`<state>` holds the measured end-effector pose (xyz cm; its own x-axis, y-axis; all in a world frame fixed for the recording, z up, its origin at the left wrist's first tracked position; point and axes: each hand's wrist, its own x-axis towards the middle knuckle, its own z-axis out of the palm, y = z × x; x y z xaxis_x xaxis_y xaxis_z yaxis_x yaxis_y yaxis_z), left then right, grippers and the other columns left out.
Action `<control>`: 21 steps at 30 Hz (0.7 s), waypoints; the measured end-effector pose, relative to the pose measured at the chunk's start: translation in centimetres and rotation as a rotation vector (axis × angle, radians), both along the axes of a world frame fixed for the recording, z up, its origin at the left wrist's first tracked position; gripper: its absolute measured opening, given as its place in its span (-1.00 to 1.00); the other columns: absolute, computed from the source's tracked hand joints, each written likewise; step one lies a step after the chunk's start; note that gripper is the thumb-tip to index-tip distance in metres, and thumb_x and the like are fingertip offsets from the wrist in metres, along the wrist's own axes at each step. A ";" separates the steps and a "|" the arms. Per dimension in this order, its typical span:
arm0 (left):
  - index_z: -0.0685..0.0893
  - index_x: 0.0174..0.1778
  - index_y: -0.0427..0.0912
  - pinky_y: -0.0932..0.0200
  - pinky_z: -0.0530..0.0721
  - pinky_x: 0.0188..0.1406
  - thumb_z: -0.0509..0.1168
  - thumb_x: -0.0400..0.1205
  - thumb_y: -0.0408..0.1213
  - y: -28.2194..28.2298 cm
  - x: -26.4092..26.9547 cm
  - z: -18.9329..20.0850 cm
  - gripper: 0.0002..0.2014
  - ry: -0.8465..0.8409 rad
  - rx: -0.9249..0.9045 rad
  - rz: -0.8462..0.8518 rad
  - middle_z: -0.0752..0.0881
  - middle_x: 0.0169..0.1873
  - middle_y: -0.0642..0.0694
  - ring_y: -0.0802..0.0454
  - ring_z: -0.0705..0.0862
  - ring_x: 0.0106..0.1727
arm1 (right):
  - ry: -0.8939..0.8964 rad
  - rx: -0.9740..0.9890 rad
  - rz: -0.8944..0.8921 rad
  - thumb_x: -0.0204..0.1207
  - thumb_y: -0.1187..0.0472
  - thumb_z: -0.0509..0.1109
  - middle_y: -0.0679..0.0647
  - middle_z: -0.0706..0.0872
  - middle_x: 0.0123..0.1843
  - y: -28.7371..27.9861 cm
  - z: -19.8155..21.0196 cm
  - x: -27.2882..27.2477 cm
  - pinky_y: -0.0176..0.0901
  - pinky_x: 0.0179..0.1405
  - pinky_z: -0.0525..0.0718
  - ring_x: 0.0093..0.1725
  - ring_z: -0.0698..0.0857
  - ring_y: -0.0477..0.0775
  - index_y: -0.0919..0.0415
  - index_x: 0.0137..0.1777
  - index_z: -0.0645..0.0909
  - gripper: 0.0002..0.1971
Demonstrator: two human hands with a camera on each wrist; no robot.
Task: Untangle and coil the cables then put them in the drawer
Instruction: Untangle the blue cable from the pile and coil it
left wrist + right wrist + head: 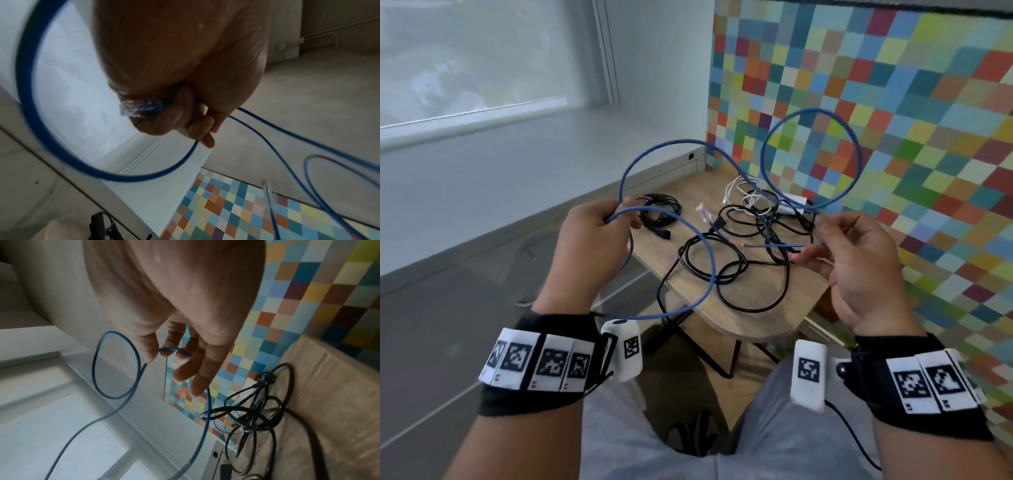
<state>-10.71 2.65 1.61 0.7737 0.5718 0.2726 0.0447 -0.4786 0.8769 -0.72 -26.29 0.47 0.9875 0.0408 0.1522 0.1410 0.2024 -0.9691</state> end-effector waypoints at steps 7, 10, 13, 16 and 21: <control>0.66 -0.36 -0.11 0.27 0.30 -0.62 0.25 0.77 -0.10 1.1 -0.4 -0.4 -0.63 -0.085 -0.250 0.116 0.44 -0.39 -0.16 0.06 0.30 -0.56 | 0.000 -0.038 -0.267 0.76 0.11 0.42 -0.11 0.55 -0.48 -3.3 -0.3 1.0 -0.02 -0.39 0.78 -0.57 0.47 -0.03 0.06 -0.06 0.62 -0.85; 0.67 -0.27 -0.24 0.36 0.30 -0.70 0.26 0.79 -0.15 1.3 -0.5 -0.5 -0.66 -0.098 -0.242 0.144 0.47 -0.34 -0.18 0.13 0.29 -0.62 | -0.015 -0.063 -0.333 0.76 0.13 0.42 -0.15 0.63 -0.39 -4.6 -0.6 1.5 -0.12 -0.50 0.70 -0.58 0.38 -0.01 0.05 -0.08 0.65 -0.85; 0.70 -0.29 -0.20 0.25 0.41 -0.51 0.26 0.78 -0.15 0.5 -0.1 -0.9 -0.65 -0.084 -0.190 0.097 0.51 -0.44 -0.22 0.13 0.38 -0.57 | -0.020 -0.129 -0.287 0.79 0.22 0.38 0.00 0.62 -0.29 -4.3 -1.2 1.6 -0.11 -0.50 0.75 -0.62 0.44 -0.04 0.15 0.08 0.68 -0.93; 0.70 -0.34 -0.15 0.19 0.38 -0.53 0.25 0.76 -0.14 -0.8 0.6 -1.3 -0.64 -0.069 -0.248 0.020 0.51 -0.57 -0.06 0.10 0.38 -0.58 | 0.002 -0.141 -0.192 0.79 0.32 0.34 0.11 0.57 -0.22 -3.1 -1.5 1.4 -0.06 -0.47 0.78 -0.63 0.47 -0.04 0.08 0.07 0.69 -0.85; 0.66 -0.41 -0.07 0.19 0.28 -0.54 0.29 0.71 -0.04 -0.5 0.6 -1.3 -0.63 -0.118 -0.376 0.124 0.43 -0.61 0.02 0.05 0.33 -0.60 | 0.036 -0.097 -0.224 0.81 0.33 0.27 0.11 0.50 -0.26 -3.4 -1.4 1.7 -0.19 -0.62 0.57 -0.65 0.39 -0.11 0.10 0.13 0.71 -0.80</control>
